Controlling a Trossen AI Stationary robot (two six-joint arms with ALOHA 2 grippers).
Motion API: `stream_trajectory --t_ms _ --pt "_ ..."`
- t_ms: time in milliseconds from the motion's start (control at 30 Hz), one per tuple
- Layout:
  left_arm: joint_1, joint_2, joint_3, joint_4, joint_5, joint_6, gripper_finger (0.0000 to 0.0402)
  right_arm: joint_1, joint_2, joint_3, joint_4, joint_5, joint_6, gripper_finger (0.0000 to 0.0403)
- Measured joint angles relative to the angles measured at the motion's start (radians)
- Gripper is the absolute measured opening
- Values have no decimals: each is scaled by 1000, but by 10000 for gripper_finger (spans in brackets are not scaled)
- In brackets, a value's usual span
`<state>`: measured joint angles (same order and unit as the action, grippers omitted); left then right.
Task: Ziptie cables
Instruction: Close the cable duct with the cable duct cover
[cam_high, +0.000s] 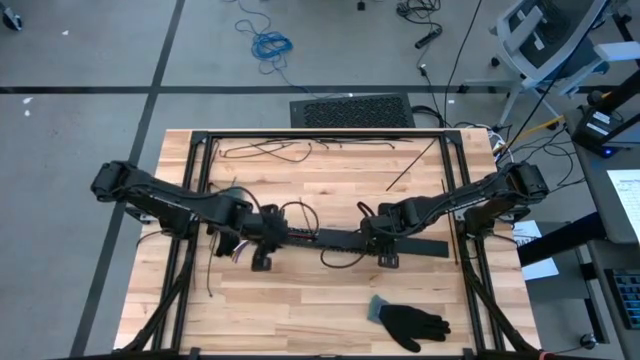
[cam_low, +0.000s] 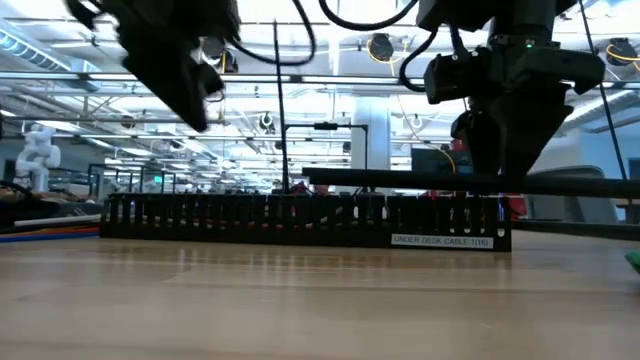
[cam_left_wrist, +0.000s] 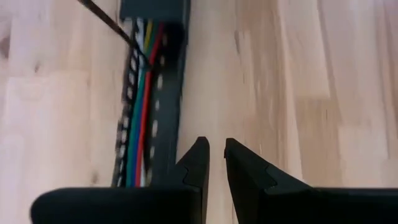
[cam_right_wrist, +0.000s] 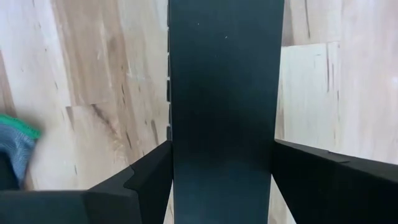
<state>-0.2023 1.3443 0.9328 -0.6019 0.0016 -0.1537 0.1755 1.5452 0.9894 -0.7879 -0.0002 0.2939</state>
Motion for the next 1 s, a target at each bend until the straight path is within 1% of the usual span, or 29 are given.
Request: stream_trajectory --t_ms 67,133,200,267,333,400,467,533,633,767,833,933,1000 --pt "-21 -16 46 -98 -25 3 52 0 0 0 -5 -2 -1 226" --pt "-38 -53 93 -136 -57 2 52 0 0 0 -9 -1 -4 226" --pt "-51 -102 141 -117 -99 4 52 0 0 0 -8 -1 -8 226" --pt "-61 -149 165 -53 -153 27 52 0 0 0 -8 -1 -11 226" --pt "-60 -174 157 24 -197 96 52 0 0 0 -7 -1 -17 226" --pt "-50 -175 134 35 -225 158 52 0 0 0 -5 -1 -18 226" --pt "-27 -145 105 87 -227 203 52 0 0 0 -1 -1 -20 226" --pt "2 -98 80 243 -220 211 52 0 0 0 -1 -1 -22 226" --pt "31 -20 60 397 -157 194 52 0 0 0 -1 -1 -21 226" --pt "53 120 29 396 -105 189 52 0 0 0 -5 -1 -19 226" --pt "61 174 23 431 -92 184 52 0 0 -1 -6 -2 -12 226" --pt "60 210 27 525 -41 166 52 0 0 -1 -14 -6 5 226" --pt "58 218 27 545 -28 161 52 0 0 -1 -11 -6 8 226"
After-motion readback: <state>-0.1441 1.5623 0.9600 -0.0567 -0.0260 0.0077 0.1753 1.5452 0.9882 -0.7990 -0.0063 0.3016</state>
